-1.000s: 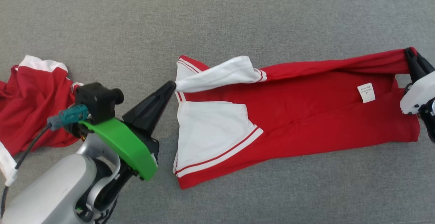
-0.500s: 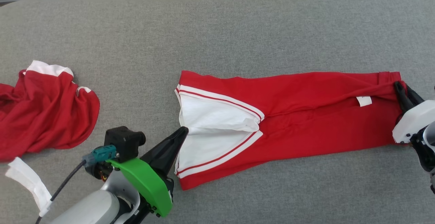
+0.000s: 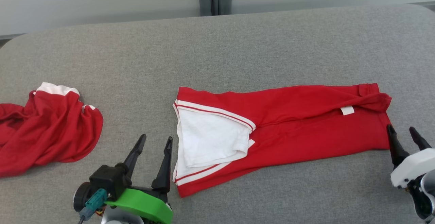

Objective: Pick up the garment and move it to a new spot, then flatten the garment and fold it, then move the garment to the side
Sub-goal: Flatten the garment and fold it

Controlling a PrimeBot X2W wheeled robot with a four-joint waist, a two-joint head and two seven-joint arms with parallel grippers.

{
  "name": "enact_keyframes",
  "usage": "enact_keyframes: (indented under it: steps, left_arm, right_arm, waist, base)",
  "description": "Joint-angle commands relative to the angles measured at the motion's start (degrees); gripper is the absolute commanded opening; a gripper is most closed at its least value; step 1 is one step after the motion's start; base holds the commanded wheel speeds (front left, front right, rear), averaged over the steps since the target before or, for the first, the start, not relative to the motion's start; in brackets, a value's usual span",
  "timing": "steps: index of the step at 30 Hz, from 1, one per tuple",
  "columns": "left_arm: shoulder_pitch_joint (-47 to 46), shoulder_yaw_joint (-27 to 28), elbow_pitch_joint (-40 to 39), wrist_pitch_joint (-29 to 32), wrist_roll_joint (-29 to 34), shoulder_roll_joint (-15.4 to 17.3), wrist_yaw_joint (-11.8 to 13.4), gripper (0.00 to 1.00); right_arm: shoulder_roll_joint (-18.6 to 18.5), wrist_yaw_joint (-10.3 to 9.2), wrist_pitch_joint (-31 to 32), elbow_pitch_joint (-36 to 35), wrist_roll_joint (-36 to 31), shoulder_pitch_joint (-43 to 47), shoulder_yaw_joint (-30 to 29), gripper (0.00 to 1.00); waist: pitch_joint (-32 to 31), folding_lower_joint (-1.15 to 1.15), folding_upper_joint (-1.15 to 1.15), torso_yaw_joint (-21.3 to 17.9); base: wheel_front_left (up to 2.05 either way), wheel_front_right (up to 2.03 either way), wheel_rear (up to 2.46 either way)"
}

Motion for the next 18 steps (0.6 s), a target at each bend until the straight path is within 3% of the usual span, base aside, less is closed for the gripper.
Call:
enact_keyframes:
  steps: [1, 3, 8, 18]
  left_arm:
    - [1.7, 2.6, -0.4, -0.5, 3.9, -1.0, 1.1, 1.00]
    - [4.9, 6.5, -1.7, -0.4, 7.9, -3.8, 1.5, 1.00]
    - [10.4, 11.5, -2.8, -0.4, 18.6, -7.9, -0.7, 1.00]
    - [16.0, 15.3, -0.4, -0.4, 25.7, -14.8, -8.1, 1.00]
  right_arm:
    - [1.2, -0.09, -0.6, -0.2, 0.1, 1.7, -0.6, 1.00]
    - [2.3, -0.09, -0.9, -0.2, 0.1, 2.9, -1.6, 1.00]
    - [4.1, -0.09, 0.0, 0.7, -0.1, 3.1, -4.9, 1.00]
    - [4.1, -0.09, 4.5, 8.1, -4.9, -4.0, -15.0, 1.00]
  waist:
    - [-2.0, 0.00, 0.00, -0.5]
    - [-2.7, 0.00, 0.00, -0.1]
    - [-3.7, 0.00, 0.00, 1.9]
    - [-4.3, 0.00, 0.00, 9.1]
  base:
    - [0.00, 0.00, 0.00]
    - [0.00, 0.00, 0.00]
    - [0.00, 0.00, 0.00]
    - [0.00, 0.00, 0.00]
